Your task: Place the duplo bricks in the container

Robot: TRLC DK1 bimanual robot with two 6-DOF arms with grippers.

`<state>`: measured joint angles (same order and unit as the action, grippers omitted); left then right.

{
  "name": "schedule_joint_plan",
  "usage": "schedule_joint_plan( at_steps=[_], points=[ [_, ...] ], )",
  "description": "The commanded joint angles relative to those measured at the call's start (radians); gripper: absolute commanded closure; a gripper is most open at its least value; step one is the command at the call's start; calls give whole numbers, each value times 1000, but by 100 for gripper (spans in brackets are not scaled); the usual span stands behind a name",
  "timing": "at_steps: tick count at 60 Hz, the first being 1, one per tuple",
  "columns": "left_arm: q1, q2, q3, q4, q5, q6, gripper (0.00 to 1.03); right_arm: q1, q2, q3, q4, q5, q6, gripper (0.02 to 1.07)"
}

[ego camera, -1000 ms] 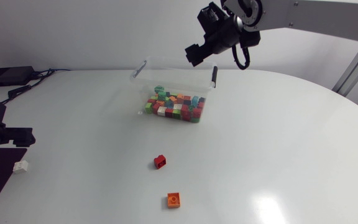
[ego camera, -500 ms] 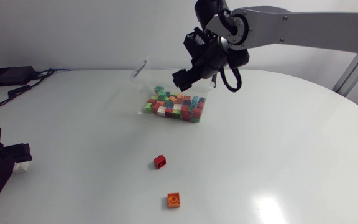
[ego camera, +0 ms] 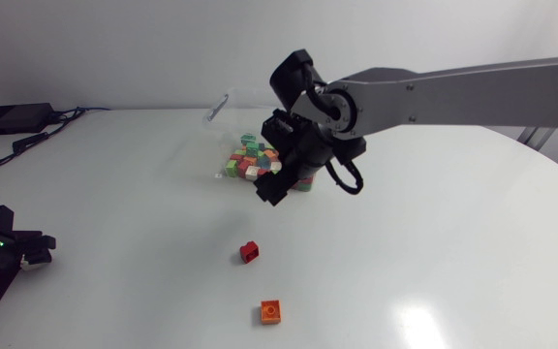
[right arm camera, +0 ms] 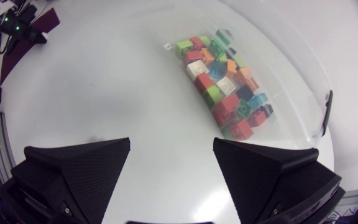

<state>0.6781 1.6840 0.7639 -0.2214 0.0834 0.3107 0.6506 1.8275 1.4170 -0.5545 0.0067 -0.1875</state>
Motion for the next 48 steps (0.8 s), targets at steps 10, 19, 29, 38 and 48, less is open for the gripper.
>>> schedule_joint_plan(
  at_steps=[10, 19, 29, 38, 48],
  points=[
    [-45, 20, -21, 28, 7, 4, 67, 53, -45, -138, 44, -57, -87, 10],
    [-71, -55, -41, 2, 59, 65, 69, 75, 4, -133, 44, -85, -86, 10],
    [-115, -179, -78, -13, 104, 111, 70, 115, 96, -85, 28, -108, -44, 10],
    [-167, -277, -103, -19, 139, 134, 70, 149, 193, -23, -10, -111, -12, 11],
    [-213, -336, -87, -41, 179, 137, 69, 169, 246, 28, -33, -116, 23, 16]
  ],
)
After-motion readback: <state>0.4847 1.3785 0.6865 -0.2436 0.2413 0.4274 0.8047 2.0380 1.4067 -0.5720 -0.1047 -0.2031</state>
